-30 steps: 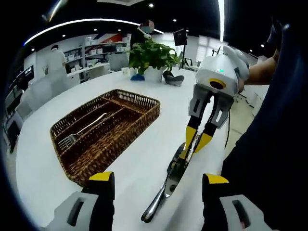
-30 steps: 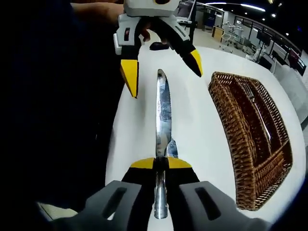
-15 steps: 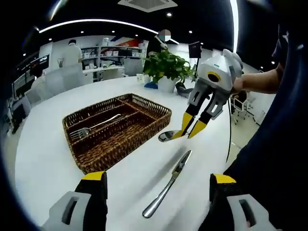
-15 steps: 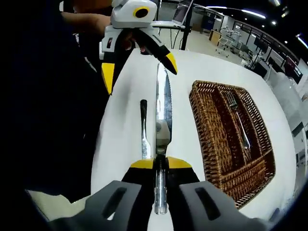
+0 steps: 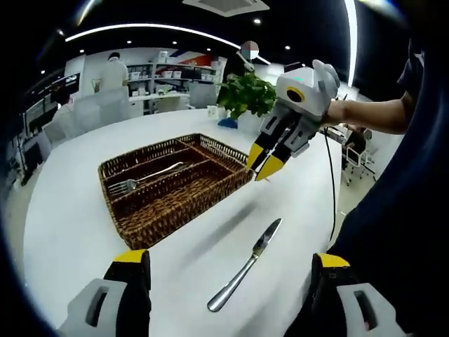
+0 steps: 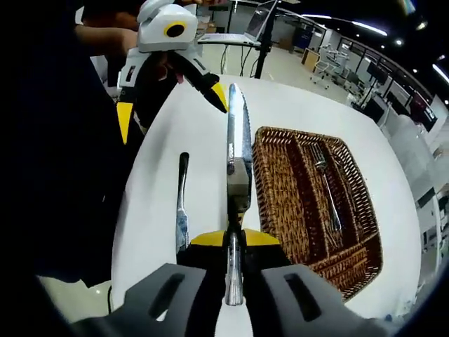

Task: Arrange the knives, forks, and spoons in their matching storage slots by inserting each utensil handle-first until every utensil is classified and aligned in the correct compartment

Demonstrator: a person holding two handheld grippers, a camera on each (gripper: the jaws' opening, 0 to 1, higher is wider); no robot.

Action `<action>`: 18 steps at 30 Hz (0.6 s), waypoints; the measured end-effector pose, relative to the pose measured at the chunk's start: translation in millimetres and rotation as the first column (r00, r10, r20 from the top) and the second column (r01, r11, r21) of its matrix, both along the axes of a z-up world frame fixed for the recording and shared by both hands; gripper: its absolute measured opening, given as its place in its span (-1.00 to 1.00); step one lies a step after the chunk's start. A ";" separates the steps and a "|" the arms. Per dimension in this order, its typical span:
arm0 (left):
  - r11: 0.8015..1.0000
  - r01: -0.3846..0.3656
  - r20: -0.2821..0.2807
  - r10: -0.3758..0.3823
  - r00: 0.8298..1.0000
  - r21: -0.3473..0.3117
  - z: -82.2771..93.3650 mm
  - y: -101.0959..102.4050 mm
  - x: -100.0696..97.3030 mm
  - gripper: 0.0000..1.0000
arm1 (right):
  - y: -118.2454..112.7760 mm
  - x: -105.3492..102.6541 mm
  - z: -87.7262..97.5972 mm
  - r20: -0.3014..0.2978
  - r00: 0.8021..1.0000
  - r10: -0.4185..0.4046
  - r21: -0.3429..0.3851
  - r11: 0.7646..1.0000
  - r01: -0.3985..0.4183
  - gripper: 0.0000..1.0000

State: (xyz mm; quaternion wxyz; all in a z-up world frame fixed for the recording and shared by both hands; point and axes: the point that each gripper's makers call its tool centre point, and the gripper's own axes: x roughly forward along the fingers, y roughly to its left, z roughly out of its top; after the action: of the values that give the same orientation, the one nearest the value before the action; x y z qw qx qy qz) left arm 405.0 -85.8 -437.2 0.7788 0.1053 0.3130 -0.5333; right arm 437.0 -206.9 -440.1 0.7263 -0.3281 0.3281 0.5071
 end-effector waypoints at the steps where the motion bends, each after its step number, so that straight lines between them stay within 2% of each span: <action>1: 1.000 -0.002 0.005 0.002 1.000 0.003 0.4 0.6 0.6 0.99 | 0.3 2.3 1.1 0.005 1.000 0.002 0.000 1.000 -0.002 -0.90; 8: 0.999 -0.023 0.023 0.023 0.999 -0.029 8.1 2.1 3.4 0.99 | 2.6 19.7 8.8 0.032 0.999 -0.008 0.011 1.000 0.007 -0.90; 18: 0.998 -0.059 0.040 0.060 0.997 -0.026 7.8 7.1 7.2 0.99 | 9.9 38.3 11.3 0.055 0.998 0.018 -0.006 1.000 -0.018 -0.90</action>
State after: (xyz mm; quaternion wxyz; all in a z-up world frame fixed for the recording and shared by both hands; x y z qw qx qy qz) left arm 412.2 -78.7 -429.4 0.8018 0.0972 0.2932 -0.5116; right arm 475.3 -197.0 -428.8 0.7295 -0.3469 0.3067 0.5035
